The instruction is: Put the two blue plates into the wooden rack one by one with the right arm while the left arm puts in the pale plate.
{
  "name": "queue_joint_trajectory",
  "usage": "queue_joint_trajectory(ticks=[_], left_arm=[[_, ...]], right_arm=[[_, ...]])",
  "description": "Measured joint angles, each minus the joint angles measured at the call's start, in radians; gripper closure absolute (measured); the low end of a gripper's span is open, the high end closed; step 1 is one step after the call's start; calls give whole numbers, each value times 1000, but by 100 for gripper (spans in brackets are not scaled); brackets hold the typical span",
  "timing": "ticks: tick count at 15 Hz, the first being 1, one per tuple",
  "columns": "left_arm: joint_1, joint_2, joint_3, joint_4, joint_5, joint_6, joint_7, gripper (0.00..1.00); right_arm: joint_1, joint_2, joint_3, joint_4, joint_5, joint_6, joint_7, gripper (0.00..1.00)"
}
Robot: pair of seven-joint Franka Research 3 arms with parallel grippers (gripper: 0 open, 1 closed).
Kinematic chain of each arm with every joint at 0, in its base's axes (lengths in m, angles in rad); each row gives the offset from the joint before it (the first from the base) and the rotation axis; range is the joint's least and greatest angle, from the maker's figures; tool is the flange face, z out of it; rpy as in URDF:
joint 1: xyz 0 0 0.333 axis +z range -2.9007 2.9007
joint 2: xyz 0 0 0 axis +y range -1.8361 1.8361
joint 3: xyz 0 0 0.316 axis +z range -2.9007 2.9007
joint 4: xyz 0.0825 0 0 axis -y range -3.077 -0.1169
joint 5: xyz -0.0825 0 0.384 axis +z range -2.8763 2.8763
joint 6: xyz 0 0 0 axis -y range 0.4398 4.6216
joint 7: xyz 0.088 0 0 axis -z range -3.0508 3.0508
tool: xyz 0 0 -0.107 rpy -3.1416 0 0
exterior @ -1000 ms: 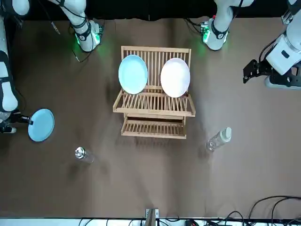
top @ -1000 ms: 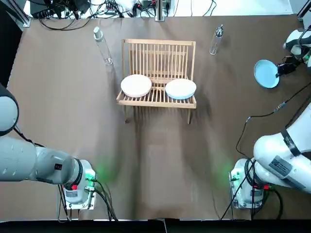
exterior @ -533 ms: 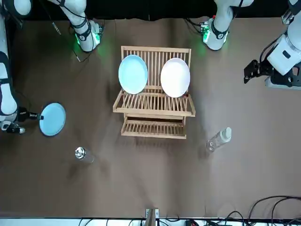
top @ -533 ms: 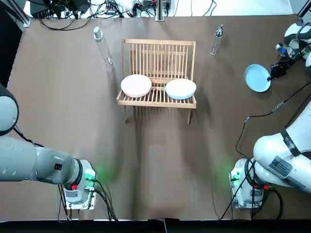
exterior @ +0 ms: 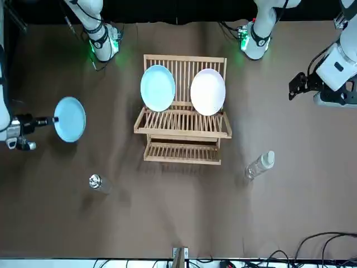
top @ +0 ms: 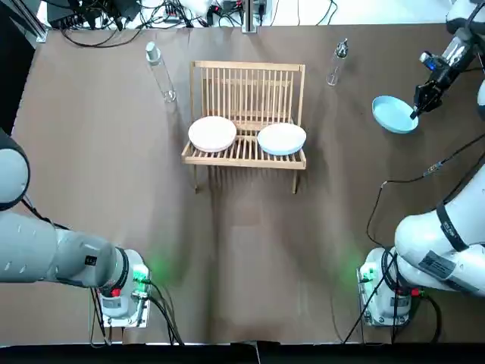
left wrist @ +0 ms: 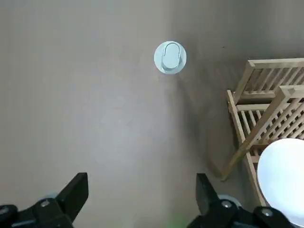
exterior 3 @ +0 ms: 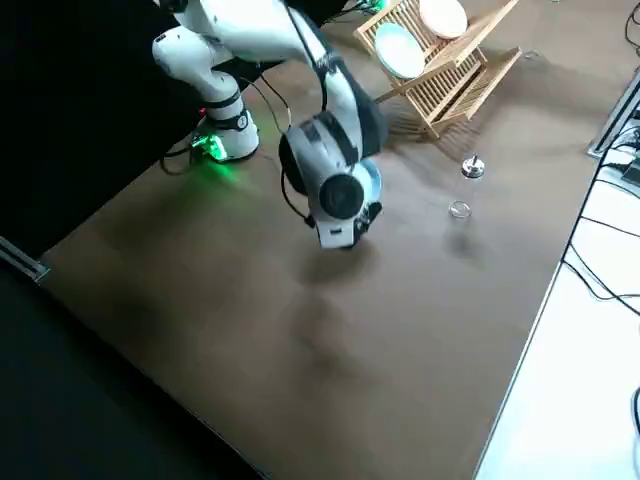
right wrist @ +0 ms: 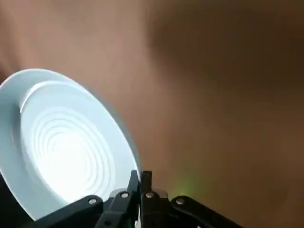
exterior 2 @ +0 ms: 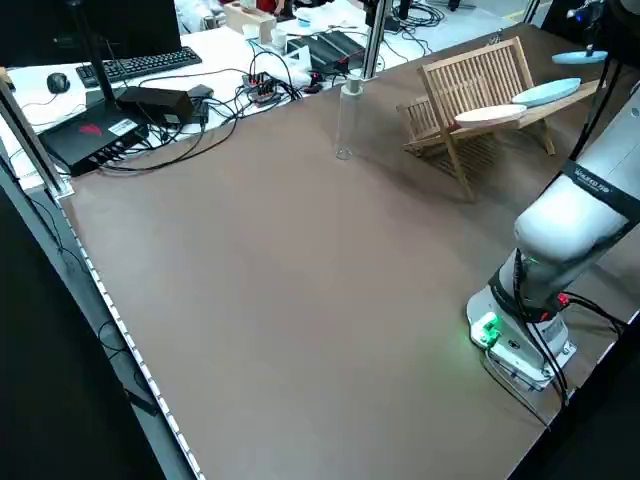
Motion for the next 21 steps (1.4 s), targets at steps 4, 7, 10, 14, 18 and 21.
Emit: queue_joint_trajectory(ticks=[4, 7, 10, 14, 18, 21], left_arm=[[0, 3, 0, 0, 0, 0, 0, 0], [0, 4, 0, 0, 0, 0, 0, 0], [0, 4, 0, 0, 0, 0, 0, 0], [0, 4, 0, 0, 0, 0, 0, 0], [0, 4, 0, 0, 0, 0, 0, 0], [0, 4, 0, 0, 0, 0, -1, 0]], right_arm=[[33, -106, 0, -1, -1, -234, 181, 97], [116, -176, 1, -13, -16, -372, 358, 97], [185, -261, 4, -72, -20, -471, 501, 97], [298, -465, 7, -281, 59, -490, 751, 97], [469, -501, 12, -326, 176, -420, 1033, 97], [589, -500, 14, -335, 269, -318, 1211, 97]])
